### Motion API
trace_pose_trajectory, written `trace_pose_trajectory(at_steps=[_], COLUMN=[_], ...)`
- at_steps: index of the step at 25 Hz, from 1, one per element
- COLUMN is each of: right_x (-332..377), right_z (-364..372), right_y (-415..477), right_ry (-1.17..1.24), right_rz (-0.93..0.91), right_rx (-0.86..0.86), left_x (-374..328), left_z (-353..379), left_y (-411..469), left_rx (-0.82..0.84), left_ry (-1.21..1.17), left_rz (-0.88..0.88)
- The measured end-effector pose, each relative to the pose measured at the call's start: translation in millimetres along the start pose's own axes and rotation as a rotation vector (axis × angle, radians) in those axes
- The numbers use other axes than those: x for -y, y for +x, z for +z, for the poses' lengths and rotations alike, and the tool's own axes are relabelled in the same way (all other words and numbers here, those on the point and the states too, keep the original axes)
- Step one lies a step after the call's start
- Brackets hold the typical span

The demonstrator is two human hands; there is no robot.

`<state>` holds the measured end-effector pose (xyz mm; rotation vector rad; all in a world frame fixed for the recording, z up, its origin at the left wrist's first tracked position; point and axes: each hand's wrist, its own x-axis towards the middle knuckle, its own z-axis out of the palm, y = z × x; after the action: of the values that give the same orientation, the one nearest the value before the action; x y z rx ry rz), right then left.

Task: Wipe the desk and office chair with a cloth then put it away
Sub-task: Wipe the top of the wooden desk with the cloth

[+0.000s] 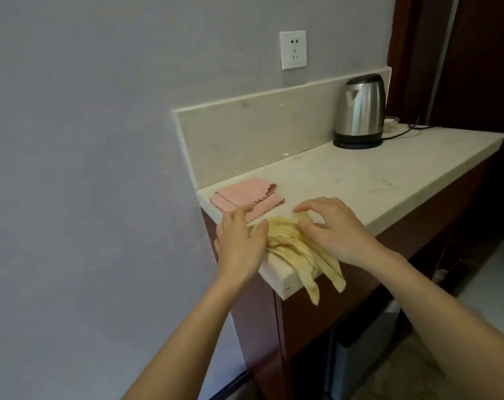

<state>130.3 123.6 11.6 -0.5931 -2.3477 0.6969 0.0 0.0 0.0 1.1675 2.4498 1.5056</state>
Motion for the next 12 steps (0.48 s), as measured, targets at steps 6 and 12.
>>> trace_pose_trajectory(at_steps=[6,12], right_x=[-28,-32], right_z=[6,4], right_y=[40,41], right_ry=[-0.314,-0.163], right_rz=[0.028,-0.072], right_rx=[0.322,0.308], left_x=[3,-16], left_z=[18,12], left_y=[23,10], left_rx=[0.057,-0.011], left_ry=[0.420,0.451], left_rz=[0.082,-0.027])
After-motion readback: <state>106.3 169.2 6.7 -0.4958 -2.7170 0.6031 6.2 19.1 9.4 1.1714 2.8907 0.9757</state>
